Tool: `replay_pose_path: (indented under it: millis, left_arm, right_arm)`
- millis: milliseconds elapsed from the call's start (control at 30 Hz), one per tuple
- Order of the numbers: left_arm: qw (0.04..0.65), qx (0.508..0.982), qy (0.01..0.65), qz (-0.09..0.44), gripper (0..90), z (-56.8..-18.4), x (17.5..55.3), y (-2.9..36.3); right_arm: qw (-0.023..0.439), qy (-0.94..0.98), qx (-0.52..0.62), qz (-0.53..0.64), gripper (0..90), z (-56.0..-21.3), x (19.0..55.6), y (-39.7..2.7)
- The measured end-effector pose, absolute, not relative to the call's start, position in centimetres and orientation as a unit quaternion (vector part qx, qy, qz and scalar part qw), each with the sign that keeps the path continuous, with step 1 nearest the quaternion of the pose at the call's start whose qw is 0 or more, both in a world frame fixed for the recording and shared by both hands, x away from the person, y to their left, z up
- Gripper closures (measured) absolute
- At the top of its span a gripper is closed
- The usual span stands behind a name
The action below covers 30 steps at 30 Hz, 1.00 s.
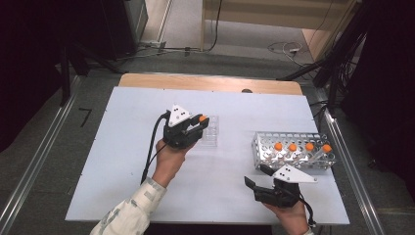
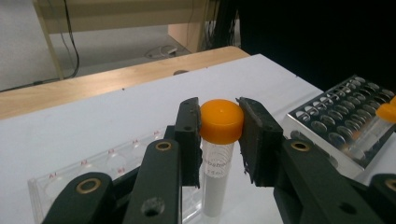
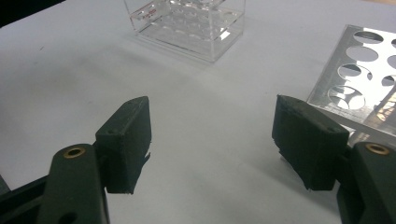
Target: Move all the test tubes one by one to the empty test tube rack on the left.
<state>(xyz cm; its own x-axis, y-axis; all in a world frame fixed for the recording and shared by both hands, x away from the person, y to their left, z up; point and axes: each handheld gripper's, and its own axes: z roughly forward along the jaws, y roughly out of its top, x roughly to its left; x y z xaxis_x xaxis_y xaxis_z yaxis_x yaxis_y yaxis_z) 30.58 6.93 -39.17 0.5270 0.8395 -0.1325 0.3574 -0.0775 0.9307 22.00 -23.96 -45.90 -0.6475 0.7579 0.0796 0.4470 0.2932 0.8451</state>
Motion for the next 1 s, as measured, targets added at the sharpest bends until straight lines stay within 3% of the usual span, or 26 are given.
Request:
replay_pose_path:
  millis: [433,1000]
  left_arm:
    - [0.525,0.688,0.434,0.25,70.4,-38.3,32.6,6.1]
    - [0.498,0.703,0.435,0.262,70.2,-40.8,33.3,5.3]
  right_arm:
    - [0.174,0.781,0.389,0.457,26.9,-45.9,22.0,-24.5]
    - [0.174,0.779,0.392,0.459,27.0,-45.9,22.0,-24.7]
